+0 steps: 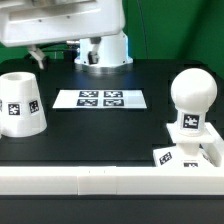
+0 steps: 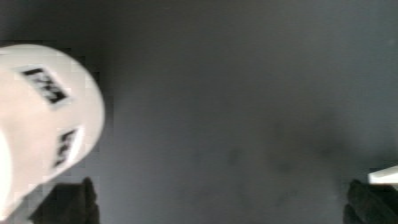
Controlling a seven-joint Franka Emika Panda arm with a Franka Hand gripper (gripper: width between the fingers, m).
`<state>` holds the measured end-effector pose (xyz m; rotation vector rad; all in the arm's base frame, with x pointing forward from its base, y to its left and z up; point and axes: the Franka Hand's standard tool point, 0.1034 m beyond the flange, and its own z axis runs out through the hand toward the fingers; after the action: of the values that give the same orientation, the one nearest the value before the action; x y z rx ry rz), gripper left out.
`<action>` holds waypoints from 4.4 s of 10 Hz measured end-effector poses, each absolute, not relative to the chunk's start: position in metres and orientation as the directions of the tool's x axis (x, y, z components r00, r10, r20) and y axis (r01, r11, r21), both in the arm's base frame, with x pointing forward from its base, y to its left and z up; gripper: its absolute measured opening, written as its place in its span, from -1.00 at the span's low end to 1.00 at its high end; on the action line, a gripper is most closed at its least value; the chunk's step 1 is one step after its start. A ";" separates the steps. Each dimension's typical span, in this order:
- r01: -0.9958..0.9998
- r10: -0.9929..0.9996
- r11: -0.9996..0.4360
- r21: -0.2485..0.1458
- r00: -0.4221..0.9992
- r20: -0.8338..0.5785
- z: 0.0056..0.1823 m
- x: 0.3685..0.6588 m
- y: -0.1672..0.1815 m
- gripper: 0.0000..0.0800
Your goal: Assemble lamp
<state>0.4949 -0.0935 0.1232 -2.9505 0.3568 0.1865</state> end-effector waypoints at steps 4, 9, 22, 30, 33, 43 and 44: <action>-0.240 -0.219 -0.960 -0.147 0.965 -0.146 0.121 0.494 -0.093 0.75; -0.138 -0.117 -0.978 -0.159 0.984 -0.135 0.115 0.473 -0.144 0.75; -0.139 -0.116 -0.981 -0.135 0.980 -0.162 0.081 0.467 -0.146 -0.89; -0.210 -0.185 -0.968 -0.136 0.967 -0.178 0.085 0.472 -0.123 -0.89; -0.305 -0.263 -0.934 -0.185 0.939 -0.220 0.145 0.517 -0.059 -0.89; -0.428 -0.380 -0.885 -0.185 0.891 -0.248 0.214 0.584 -0.020 -0.89; -0.471 -0.424 -0.864 -0.178 0.872 -0.244 0.227 0.600 0.011 -0.89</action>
Offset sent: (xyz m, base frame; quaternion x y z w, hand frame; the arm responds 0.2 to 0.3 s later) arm 0.0000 0.0000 0.0000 0.0000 0.0000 0.0000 1.0000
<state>0.6002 0.0113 0.2272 -2.8115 0.6822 0.2893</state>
